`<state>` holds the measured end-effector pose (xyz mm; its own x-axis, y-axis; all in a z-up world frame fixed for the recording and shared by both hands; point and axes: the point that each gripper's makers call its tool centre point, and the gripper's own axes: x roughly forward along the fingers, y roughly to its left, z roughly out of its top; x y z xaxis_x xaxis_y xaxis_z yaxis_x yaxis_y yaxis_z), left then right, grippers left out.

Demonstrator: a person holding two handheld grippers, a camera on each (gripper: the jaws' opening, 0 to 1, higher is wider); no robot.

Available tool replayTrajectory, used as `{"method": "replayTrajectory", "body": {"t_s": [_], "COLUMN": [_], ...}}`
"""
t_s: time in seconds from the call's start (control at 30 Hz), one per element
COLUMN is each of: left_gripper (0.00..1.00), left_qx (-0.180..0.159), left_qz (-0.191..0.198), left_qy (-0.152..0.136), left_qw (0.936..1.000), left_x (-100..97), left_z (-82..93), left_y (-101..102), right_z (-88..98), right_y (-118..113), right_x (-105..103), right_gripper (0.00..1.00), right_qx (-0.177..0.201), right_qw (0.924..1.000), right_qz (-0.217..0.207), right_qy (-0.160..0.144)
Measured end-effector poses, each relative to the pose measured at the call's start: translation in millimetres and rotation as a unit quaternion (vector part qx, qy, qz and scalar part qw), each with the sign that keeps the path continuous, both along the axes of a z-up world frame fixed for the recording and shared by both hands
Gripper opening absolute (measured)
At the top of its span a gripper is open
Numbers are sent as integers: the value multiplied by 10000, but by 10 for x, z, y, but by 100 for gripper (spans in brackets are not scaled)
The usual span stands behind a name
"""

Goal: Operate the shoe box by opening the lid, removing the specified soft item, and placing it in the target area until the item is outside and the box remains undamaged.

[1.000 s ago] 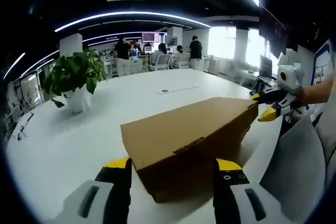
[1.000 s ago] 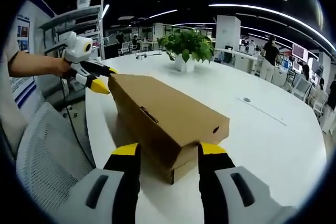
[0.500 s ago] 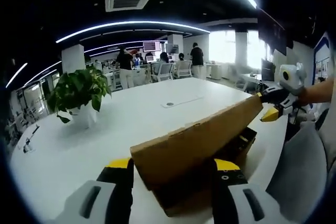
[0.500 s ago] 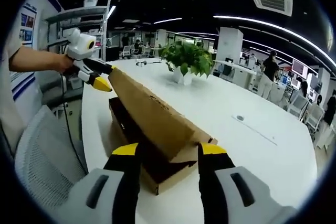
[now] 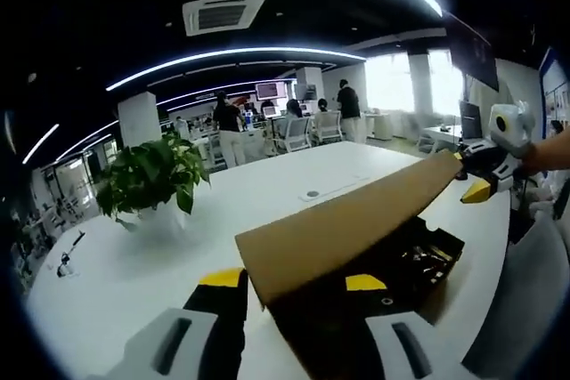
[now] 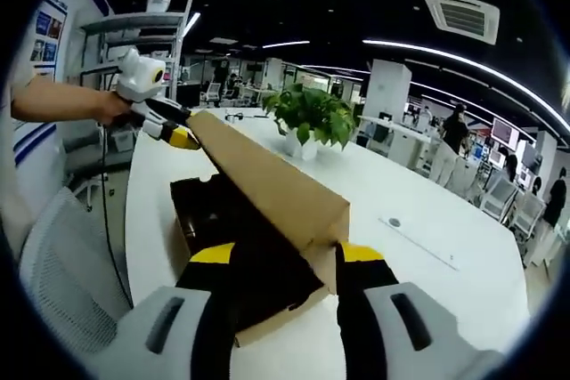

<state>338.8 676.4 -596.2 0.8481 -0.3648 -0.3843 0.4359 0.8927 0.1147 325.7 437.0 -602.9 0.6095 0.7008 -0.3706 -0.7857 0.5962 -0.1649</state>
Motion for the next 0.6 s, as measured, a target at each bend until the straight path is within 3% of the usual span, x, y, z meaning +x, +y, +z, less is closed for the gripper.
{"method": "replayTrajectory", "body": {"t_s": [0.27,0.6], "left_gripper": [28,24], "left_qx": [54,-22], "left_qz": [196,385], "left_qy": [-132,-179], "left_qw": [9997,9991], "left_x": [218,468], "left_z": [97,160], "left_y": [76,122], "right_z": [92,160], "right_y": [-2,-15], "right_x": [179,417], "right_gripper": [39,36], "right_qx": [16,95], "right_qw": [9999,9997], "right_qz": [-42,-128], "right_qy": [-129,-208]}}
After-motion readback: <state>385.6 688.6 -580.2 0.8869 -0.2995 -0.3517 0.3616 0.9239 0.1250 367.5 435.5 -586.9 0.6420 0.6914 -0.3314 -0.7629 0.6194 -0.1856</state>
